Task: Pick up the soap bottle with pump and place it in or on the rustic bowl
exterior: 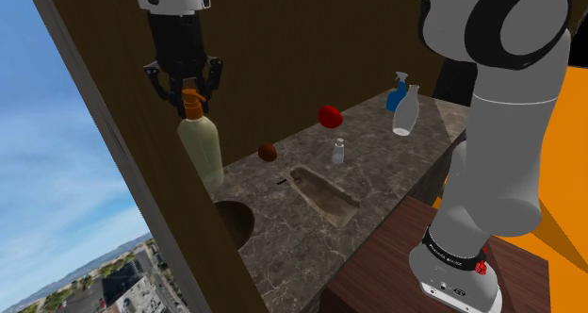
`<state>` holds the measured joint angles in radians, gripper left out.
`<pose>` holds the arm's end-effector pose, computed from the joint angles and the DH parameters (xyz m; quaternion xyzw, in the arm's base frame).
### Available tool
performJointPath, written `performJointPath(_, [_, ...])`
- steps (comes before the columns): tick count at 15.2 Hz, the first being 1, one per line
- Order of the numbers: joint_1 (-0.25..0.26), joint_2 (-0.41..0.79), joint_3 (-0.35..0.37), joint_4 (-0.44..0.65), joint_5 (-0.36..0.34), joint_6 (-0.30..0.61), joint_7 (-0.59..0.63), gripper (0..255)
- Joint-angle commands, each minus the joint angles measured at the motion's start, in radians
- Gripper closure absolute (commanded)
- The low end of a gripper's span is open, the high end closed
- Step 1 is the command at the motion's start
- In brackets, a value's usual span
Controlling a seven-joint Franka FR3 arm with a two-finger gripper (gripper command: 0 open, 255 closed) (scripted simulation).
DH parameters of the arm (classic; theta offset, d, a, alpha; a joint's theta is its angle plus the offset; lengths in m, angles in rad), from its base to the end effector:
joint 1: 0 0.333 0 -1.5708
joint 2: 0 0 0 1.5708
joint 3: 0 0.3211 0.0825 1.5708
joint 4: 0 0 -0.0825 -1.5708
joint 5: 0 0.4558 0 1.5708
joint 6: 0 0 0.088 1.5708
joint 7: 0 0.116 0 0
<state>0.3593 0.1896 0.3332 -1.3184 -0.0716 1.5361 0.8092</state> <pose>0.5426 0.4098 0.6364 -0.9978 0.0636 -0.0173 0.0094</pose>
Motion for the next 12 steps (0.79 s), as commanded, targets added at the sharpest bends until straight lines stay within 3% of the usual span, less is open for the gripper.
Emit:
performJointPath(1, [-0.002,-0.014,0.0,-0.043,0.004,0.03,0.002,255])
performJointPath(12, [-0.014,-0.052,-0.004,-0.242,0.017,0.193,-0.003,255])
